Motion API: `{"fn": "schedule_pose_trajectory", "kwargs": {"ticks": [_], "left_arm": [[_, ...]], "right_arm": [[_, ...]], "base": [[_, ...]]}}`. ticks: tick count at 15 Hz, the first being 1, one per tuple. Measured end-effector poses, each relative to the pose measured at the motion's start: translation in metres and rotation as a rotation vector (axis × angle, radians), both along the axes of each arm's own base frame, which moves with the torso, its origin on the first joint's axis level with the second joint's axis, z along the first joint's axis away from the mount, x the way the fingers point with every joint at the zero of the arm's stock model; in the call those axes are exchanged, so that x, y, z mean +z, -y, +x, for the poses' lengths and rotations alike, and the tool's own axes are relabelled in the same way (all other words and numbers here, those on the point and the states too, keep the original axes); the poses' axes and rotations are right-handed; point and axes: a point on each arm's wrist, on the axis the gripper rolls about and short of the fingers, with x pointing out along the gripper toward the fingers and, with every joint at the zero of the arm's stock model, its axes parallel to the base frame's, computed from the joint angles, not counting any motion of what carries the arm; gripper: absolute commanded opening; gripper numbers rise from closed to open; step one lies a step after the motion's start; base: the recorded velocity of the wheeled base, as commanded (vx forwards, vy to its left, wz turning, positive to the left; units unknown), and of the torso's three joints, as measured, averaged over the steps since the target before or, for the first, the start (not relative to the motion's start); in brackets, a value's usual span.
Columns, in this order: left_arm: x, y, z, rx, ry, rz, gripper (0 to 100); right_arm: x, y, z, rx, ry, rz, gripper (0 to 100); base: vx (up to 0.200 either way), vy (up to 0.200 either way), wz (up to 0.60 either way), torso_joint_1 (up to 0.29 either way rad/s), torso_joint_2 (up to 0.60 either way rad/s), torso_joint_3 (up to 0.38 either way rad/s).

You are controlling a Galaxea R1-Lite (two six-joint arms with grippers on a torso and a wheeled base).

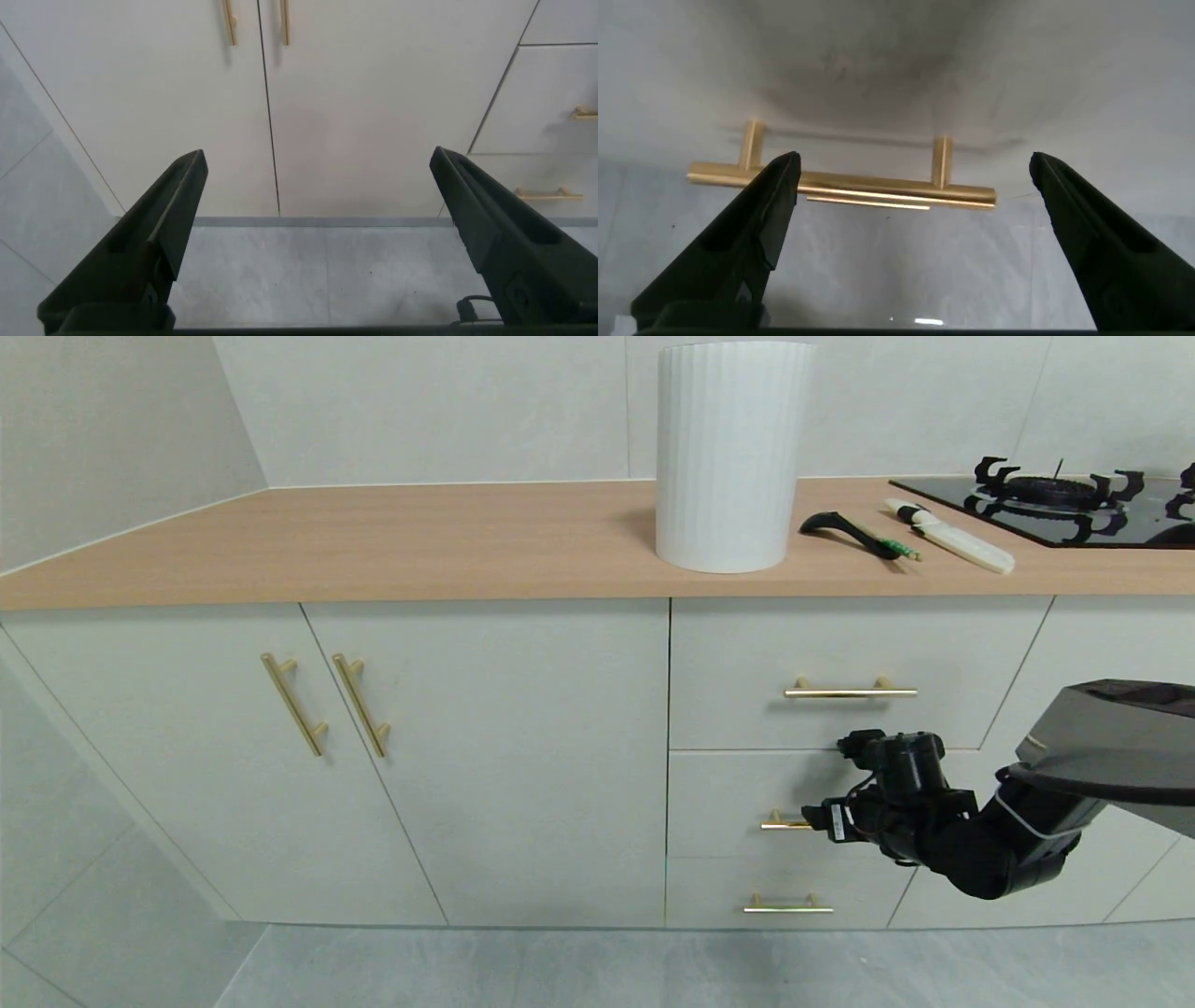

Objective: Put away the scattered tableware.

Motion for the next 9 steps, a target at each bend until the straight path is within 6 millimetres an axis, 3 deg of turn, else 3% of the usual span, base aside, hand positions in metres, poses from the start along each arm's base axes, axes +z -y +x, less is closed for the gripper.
{"fn": "schedule_pose_trajectory", "kwargs": {"ticks": [9], "left_arm": [[0.0, 0.0, 0.0, 0.0, 0.0, 0.0, 100]], "right_arm": [[-0.021, -0.003, 0.01, -0.028, -0.021, 0.035, 100]], "base": [[0.0, 0.0, 0.0, 0.0, 0.0, 0.0]]}}
